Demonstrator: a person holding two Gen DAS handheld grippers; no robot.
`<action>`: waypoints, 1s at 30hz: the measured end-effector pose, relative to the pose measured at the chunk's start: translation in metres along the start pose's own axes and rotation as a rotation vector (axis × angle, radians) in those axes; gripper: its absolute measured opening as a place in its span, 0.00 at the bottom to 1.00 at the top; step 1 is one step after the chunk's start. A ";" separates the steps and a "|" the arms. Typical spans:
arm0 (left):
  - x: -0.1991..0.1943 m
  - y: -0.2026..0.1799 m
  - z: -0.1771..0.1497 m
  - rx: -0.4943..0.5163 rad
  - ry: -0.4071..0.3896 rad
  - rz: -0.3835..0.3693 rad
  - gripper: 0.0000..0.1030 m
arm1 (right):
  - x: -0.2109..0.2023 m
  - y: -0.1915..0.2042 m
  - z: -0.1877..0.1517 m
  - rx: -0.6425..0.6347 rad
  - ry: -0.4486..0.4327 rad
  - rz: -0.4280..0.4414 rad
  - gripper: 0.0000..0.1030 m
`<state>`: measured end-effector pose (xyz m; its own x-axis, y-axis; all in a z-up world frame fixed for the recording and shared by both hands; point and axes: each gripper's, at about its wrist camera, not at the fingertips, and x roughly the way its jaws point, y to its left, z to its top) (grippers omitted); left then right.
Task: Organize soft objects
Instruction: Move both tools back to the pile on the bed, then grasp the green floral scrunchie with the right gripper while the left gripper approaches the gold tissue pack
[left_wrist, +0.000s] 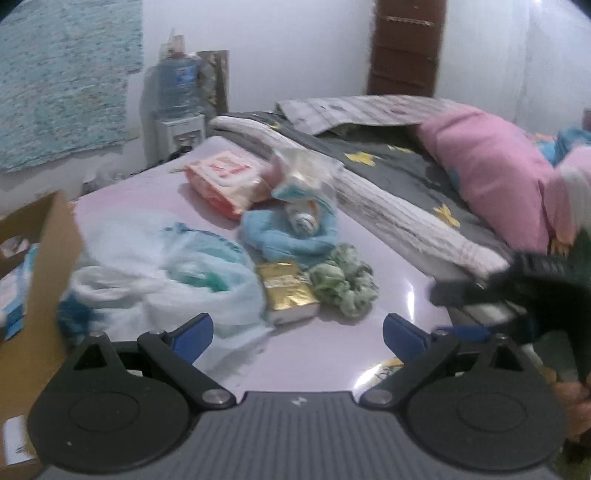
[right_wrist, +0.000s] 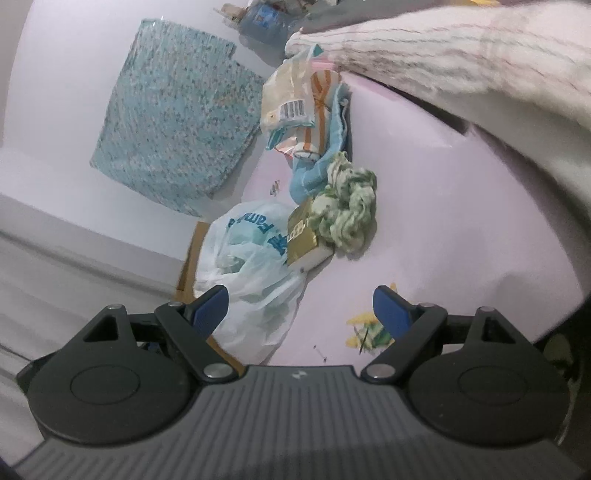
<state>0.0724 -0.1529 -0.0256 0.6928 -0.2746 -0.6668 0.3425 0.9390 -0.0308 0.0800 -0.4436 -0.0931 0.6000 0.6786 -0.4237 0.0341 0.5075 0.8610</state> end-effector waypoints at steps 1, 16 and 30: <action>0.007 -0.005 -0.001 0.015 -0.005 -0.002 0.95 | 0.005 0.004 0.005 -0.027 0.005 -0.014 0.83; 0.075 -0.016 0.007 0.092 0.030 0.053 0.66 | 0.077 0.028 0.071 -0.335 0.042 -0.254 0.53; 0.135 -0.012 0.019 0.091 0.182 0.091 0.67 | 0.087 0.009 0.073 -0.344 0.084 -0.284 0.14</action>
<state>0.1741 -0.2055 -0.1015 0.6003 -0.1401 -0.7874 0.3454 0.9334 0.0972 0.1909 -0.4192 -0.1016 0.5375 0.5209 -0.6632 -0.0885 0.8169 0.5699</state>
